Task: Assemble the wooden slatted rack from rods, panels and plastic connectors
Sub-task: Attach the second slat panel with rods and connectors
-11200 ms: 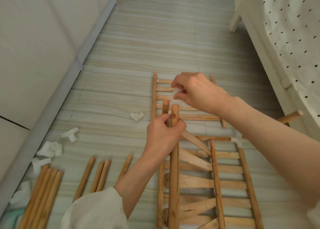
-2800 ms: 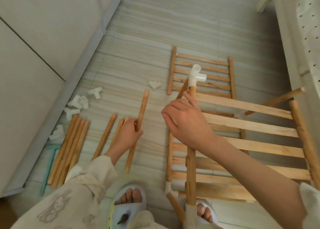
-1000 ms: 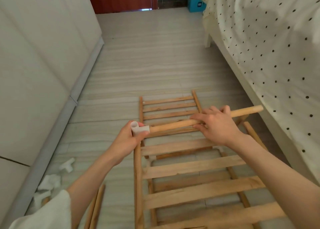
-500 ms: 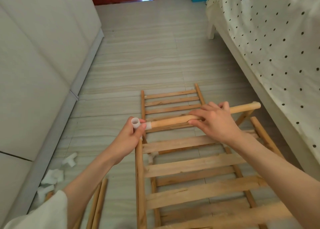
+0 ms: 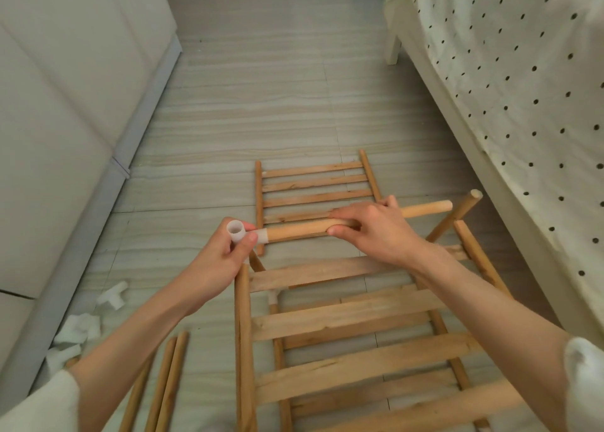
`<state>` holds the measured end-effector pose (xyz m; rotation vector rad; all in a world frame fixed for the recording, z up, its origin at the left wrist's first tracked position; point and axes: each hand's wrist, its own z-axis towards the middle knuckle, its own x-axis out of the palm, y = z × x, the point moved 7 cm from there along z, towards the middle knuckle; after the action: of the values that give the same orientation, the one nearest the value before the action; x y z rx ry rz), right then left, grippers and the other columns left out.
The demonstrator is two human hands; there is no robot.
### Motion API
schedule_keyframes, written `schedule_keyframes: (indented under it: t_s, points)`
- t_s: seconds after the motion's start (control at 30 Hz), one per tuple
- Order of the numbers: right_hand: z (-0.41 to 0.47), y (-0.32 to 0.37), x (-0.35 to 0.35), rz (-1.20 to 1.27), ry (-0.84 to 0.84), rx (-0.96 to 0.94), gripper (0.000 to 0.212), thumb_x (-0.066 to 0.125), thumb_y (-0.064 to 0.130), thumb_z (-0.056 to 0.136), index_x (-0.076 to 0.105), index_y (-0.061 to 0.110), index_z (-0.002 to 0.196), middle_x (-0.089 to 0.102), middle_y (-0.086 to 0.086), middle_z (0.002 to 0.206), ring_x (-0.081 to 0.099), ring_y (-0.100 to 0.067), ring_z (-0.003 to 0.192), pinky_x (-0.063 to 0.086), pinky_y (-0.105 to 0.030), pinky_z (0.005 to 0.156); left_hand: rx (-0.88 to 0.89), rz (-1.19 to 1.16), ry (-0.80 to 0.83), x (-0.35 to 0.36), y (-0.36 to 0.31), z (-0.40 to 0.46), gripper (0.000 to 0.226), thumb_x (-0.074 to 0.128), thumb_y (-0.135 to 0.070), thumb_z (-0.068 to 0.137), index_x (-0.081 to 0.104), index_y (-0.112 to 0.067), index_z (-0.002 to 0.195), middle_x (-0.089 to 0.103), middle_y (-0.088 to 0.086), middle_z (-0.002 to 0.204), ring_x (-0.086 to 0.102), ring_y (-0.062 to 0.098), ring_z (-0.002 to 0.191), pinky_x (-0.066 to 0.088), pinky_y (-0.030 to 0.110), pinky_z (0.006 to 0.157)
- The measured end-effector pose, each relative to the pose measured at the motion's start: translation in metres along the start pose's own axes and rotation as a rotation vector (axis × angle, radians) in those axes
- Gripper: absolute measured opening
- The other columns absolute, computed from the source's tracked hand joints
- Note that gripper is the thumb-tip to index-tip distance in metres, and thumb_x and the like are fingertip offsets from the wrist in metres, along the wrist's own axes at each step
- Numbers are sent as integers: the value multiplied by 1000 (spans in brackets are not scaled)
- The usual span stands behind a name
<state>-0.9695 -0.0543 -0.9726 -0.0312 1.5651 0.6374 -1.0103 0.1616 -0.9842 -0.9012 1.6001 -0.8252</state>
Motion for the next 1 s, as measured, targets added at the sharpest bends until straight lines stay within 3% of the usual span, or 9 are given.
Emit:
schedule_keyframes:
  t_s: [0.1,0.23,0.33,0.4,0.5,0.57,0.73,0.87,1.0]
  points:
    - [-10,-6,-3,31,-39,23,36,49,48,91,60,33,121,62,15,102,55,-12,101,24,-31,82,44,54,0,7,-10,3,11,41,-23,99,46,-17,106,45,-2,74,41,7,64,36,11,56]
    - [-9,7,-3,66,-41,0,40,45,50,92,60,30,124,63,11,108,53,-14,110,32,-39,96,81,-3,20,10,-11,3,10,43,-23,98,48,-17,105,44,-6,74,43,-3,58,37,10,59]
    - [2,32,-3,61,-77,-53,60,28,59,85,62,27,123,63,4,119,52,-20,117,34,-44,99,88,-218,12,4,1,-3,23,42,-31,95,51,-17,111,57,-9,96,55,-10,84,44,10,79]
    - [15,48,-1,104,-99,-67,60,28,56,86,65,24,120,65,1,118,55,-25,115,38,-46,98,27,-291,-66,-9,28,-6,30,38,-35,94,52,-16,113,59,-6,112,56,3,108,45,20,93]
    - [35,72,6,173,-85,-68,45,38,47,94,64,22,121,64,-1,120,54,-26,117,39,-50,99,-118,-34,-229,-40,99,-8,26,40,-18,100,49,-10,123,54,0,123,49,16,119,38,21,94]
    - [42,79,14,180,-77,-66,36,43,36,97,63,20,122,63,-3,121,54,-27,117,39,-50,99,-255,183,-217,-59,157,-8,35,39,-9,99,41,-5,134,43,11,138,42,23,128,31,23,101]
    - [34,77,26,59,-131,-94,52,31,47,95,70,15,107,72,-4,95,66,-29,94,48,-50,86,-621,627,-109,-116,278,-10,60,36,-3,94,13,-13,149,5,15,157,7,34,143,17,40,115]
    - [35,71,30,-46,-151,-85,54,24,42,96,66,13,80,60,1,66,60,-29,68,39,-36,70,-717,708,-53,-135,314,-1,68,36,-1,93,4,-18,151,-13,11,157,-3,36,144,12,42,116]
    - [34,74,29,-114,-107,-48,60,21,43,98,62,9,72,47,5,57,54,-32,62,28,-32,66,-739,736,-64,-139,325,15,65,41,-6,93,11,-16,150,-3,13,157,7,39,141,17,41,114]
